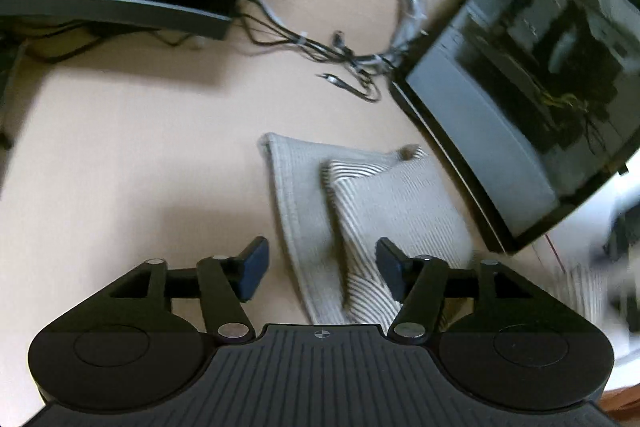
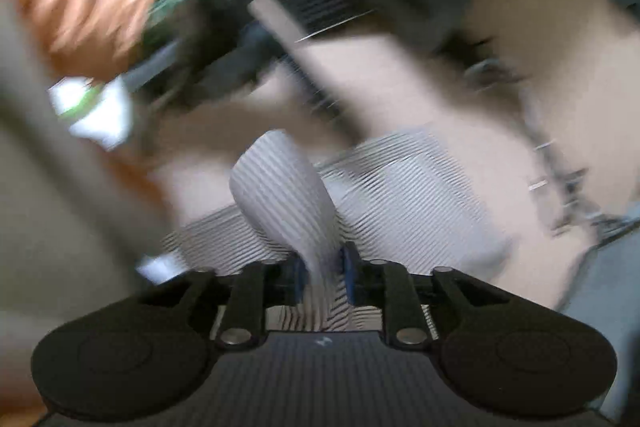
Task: Fold clothes
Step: 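Fold the shirt end over with the left gripper and release it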
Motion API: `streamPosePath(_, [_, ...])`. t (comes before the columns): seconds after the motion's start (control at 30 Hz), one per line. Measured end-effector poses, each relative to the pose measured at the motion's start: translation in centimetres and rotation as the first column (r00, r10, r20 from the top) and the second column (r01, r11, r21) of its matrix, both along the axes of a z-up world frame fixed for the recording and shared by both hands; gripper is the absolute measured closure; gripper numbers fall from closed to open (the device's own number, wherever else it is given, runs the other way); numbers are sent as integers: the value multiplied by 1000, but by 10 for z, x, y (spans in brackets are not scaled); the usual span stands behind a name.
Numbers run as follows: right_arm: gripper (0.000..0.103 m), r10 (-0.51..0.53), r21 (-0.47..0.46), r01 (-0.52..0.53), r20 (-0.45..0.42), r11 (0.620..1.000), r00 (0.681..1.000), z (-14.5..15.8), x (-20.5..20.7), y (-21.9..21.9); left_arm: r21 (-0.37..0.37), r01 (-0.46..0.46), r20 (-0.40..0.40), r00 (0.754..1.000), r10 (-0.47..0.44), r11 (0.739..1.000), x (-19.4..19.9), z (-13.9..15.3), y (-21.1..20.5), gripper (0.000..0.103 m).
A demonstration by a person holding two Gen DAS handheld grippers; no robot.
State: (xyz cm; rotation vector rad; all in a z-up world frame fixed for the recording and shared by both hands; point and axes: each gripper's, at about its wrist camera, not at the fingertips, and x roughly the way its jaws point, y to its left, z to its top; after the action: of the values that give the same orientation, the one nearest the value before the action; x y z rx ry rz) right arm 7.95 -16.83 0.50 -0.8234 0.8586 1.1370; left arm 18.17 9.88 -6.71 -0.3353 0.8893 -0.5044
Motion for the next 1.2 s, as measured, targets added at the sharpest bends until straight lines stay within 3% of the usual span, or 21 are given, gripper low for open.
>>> streamPosePath(0.1, [80,-43,37,43,-2,998,999,14,5,-14,3,-23,-14,1000,23,1000,-6,2,1,26])
streamPosePath(0.13, [73,-91,88,90,9,992,996,27,14,-18,4,-20,-15,1000,20,1000,-8,4,0,26])
streamPosePath(0.17, [59,-142,143,138,18,980,990,40,22,-23,5,-17,-16,1000,17,1000,-10,5,-2,26])
streamPosePath(0.23, [48,-225,263,204,50,943,973,65,34,-32,-6,14,-6,1000,-14,1000,-11,11,-9,25])
streamPosePath(0.33, [48,-284,346,241,77,906,956,73,42,-34,-39,62,2,998,-62,997,-7,18,-24,18])
streamPosePath(0.43, [48,-333,331,289,81,898,940,50,39,-29,-15,104,-20,994,-104,994,8,17,-48,17])
streamPosePath(0.57, [48,-415,265,379,92,886,905,-10,32,-27,52,92,-62,994,-89,994,27,6,-74,17])
streamPosePath(0.7, [48,-509,244,482,58,842,859,-55,16,-38,125,69,-86,995,-58,990,40,-5,-93,19])
streamPosePath(0.8, [45,-591,277,569,-2,775,807,-70,6,-53,156,74,-80,995,-62,985,45,-11,-105,26])
streamPosePath(0.83, [44,-622,291,600,-19,745,783,-74,5,-58,172,75,-68,996,-64,982,45,-10,-110,36])
streamPosePath(0.87, [44,-652,304,629,-37,715,758,-77,4,-64,187,75,-56,996,-66,979,45,-10,-114,38])
streamPosePath(1.0, [44,-749,343,724,-82,598,657,-83,1,-87,212,62,7,998,-65,975,48,0,-119,81])
streamPosePath(1.1, [44,-778,352,751,-91,559,621,-81,0,-99,195,46,81,995,-63,980,50,19,-118,88])
streamPosePath(1.2, [42,-784,353,754,-84,554,615,-82,3,-102,204,24,179,982,-61,979,54,40,-117,92])
